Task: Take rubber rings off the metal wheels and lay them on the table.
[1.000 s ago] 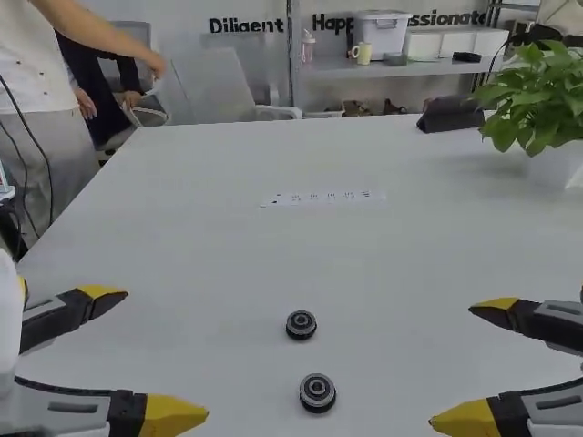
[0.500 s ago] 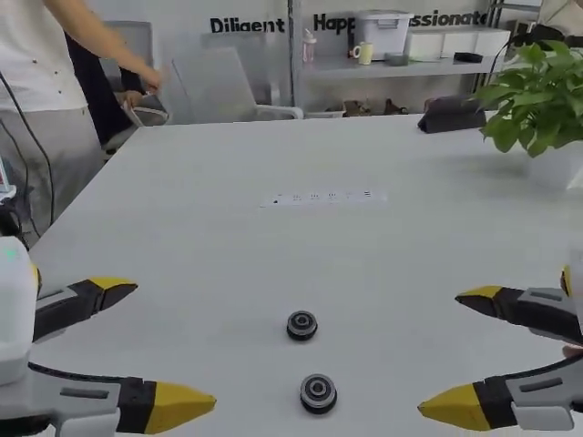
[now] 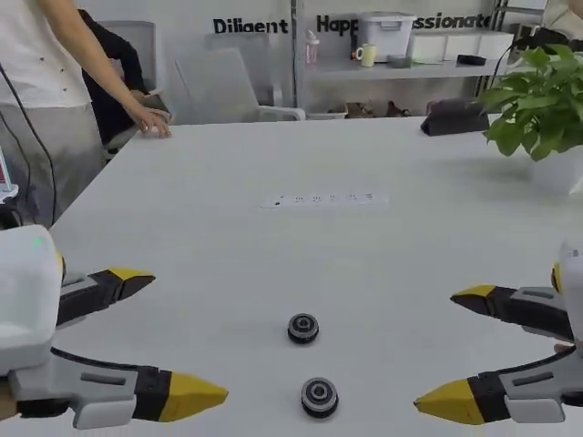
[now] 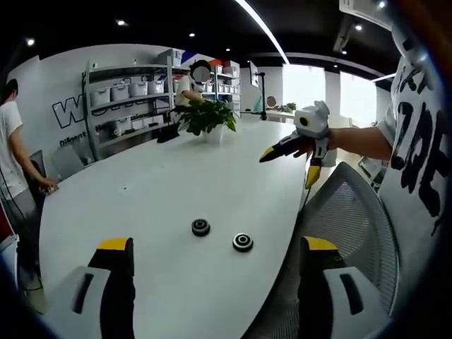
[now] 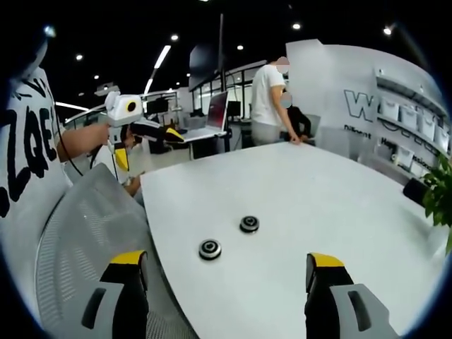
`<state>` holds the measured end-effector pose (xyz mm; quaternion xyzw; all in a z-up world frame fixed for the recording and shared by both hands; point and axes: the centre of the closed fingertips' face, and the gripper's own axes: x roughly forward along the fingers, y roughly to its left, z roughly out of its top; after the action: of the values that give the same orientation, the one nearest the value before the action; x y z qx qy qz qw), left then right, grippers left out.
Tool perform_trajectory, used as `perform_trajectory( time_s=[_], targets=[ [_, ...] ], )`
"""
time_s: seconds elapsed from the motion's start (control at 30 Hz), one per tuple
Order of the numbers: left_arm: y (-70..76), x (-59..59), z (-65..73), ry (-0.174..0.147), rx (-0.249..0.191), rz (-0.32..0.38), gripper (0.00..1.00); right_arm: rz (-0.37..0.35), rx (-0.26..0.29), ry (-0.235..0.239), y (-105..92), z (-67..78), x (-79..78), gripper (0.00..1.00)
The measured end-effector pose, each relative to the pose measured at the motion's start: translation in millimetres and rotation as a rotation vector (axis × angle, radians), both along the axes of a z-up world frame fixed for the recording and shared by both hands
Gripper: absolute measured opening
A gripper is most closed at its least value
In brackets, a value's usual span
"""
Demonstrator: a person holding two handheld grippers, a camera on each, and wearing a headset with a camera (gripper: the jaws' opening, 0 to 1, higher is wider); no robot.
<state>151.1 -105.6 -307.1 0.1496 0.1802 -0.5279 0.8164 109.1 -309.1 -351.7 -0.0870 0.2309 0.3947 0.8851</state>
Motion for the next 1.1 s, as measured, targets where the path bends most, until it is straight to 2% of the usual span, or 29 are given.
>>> perform_trajectory(
  time_s=[0.17, 0.57, 0.93, 1.1],
  targets=[
    [-4.5, 1.7, -5.1, 0.007, 0.013, -0.013, 0.95, 0.018, -0.008, 0.004, 4.4, -1.4, 2.4, 0.92],
    [-17.3, 5.0, -7.1, 0.015, 0.006, -0.047, 0.95, 0.057, -0.007, -0.002, 15.5, -6.8, 9.1, 0.91],
    [-30.9, 4.6, -15.5, 0.018, 0.023, -0.096, 0.94, 0.072, -0.033, -0.003, 16.6, -22.0, 14.2, 0.89],
    [-35.6, 5.7, -22.6, 0.022, 0.035, -0.116, 0.93, 0.069, -0.024, 0.003, 14.9, -28.9, 19.3, 0.88]
  ],
)
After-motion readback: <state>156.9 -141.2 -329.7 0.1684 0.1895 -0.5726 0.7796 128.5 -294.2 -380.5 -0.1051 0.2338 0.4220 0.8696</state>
